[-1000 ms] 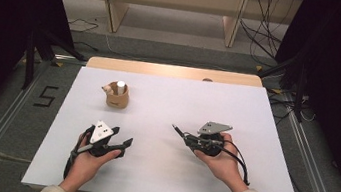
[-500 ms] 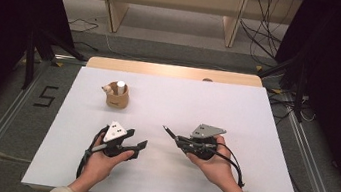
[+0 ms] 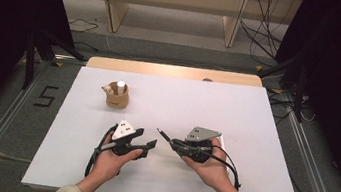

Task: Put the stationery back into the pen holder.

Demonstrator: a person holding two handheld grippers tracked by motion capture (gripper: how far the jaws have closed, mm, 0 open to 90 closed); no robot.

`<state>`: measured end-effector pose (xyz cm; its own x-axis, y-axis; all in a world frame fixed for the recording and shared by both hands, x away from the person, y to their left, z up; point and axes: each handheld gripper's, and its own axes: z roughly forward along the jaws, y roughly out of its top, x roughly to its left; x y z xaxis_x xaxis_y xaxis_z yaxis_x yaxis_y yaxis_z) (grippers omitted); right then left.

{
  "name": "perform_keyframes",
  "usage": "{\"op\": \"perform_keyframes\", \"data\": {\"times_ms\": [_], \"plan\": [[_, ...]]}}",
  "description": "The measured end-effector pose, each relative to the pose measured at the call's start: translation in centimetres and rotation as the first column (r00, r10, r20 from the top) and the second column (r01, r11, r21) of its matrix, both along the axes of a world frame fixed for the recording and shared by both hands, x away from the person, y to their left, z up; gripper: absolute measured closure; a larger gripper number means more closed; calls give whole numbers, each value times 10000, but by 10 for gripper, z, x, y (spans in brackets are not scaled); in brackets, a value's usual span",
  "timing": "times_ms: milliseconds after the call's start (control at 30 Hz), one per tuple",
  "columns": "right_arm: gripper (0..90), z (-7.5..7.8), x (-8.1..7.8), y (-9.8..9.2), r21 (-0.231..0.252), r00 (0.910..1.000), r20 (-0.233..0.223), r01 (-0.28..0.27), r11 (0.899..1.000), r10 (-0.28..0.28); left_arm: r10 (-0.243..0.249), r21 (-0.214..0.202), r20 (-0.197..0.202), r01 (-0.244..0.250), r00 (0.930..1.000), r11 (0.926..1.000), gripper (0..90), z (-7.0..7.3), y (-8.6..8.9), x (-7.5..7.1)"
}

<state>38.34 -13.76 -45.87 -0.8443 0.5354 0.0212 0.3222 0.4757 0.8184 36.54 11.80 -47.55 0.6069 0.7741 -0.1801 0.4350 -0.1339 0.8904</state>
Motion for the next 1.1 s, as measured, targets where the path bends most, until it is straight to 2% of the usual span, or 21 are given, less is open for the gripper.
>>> {"op": "perform_keyframes", "data": {"times_ms": [133,367,733,867,1100], "plan": [[798,0,-2,2,48,10000,7,-81,10000,81,56,-367,-191,-63,9998,9993,331,0,0,1],[797,-1,-4,5,134,9998,59,-167,9998,166,-71,-1291,-627,-11,9980,9916,348,0,-2,3],[797,-3,-7,10,147,9994,111,-318,9994,316,-286,-1813,-892,120,9956,9834,376,-1,-10,3],[797,-3,-7,11,247,9993,177,-337,9991,332,-349,-2267,-1102,91,9933,9739,405,-1,-11,4],[797,-2,-7,12,367,9990,246,-381,9986,372,-380,-2663,-1180,53,9923,9639,462,-1,-12,4]]}}
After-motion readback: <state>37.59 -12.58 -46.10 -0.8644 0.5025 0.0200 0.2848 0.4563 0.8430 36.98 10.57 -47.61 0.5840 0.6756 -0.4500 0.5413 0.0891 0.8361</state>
